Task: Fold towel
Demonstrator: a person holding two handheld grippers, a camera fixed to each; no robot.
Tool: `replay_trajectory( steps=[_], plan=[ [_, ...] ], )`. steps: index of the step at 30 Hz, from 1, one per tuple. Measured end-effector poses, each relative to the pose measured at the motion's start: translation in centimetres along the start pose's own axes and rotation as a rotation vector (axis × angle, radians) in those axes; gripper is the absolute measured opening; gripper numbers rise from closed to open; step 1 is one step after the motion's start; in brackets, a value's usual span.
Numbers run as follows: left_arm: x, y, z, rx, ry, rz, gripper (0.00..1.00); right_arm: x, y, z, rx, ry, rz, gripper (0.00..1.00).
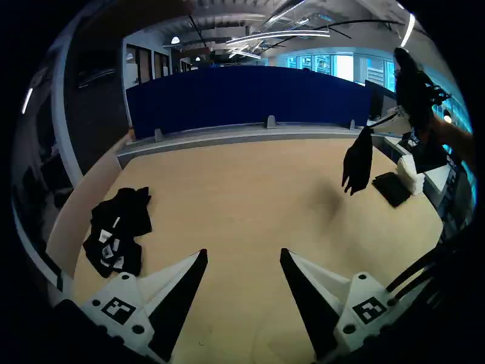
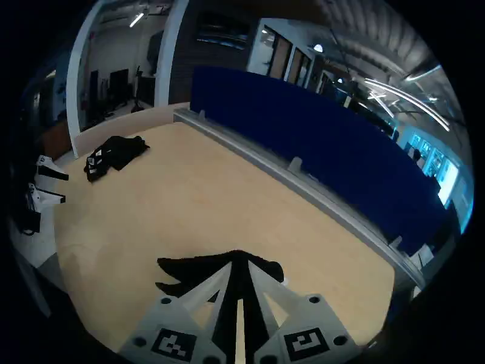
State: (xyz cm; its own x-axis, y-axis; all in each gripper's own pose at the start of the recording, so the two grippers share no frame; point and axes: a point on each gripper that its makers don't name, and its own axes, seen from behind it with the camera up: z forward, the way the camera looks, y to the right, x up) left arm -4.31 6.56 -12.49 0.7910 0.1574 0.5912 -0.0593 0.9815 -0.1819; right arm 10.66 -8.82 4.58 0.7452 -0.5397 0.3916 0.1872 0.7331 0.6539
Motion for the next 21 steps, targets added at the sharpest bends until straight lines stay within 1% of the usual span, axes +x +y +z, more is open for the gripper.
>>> replay_trajectory(
  steps=[6, 12, 15, 21],
  plan=[
    [0.3, 0.2, 0.6, 0.007, -0.007, 0.005, 0.89, -1.8, 4.3, -1.7, -0.036, -0.010, 0.026, 0.03],
    [0.6, 0.5, 1.0, 0.011, -0.015, 0.014, 0.89, -3.8, 8.1, -2.7, -0.070, -0.017, 0.066, 0.03],
    [0.7, 0.8, 1.2, 0.010, -0.020, 0.018, 0.89, -4.7, 9.7, -3.2, -0.084, -0.024, 0.077, 0.03],
    [0.7, 1.6, 1.6, 0.010, -0.031, 0.027, 0.89, -6.4, 12.4, -4.0, -0.111, -0.049, 0.076, 0.03]
  ],
)
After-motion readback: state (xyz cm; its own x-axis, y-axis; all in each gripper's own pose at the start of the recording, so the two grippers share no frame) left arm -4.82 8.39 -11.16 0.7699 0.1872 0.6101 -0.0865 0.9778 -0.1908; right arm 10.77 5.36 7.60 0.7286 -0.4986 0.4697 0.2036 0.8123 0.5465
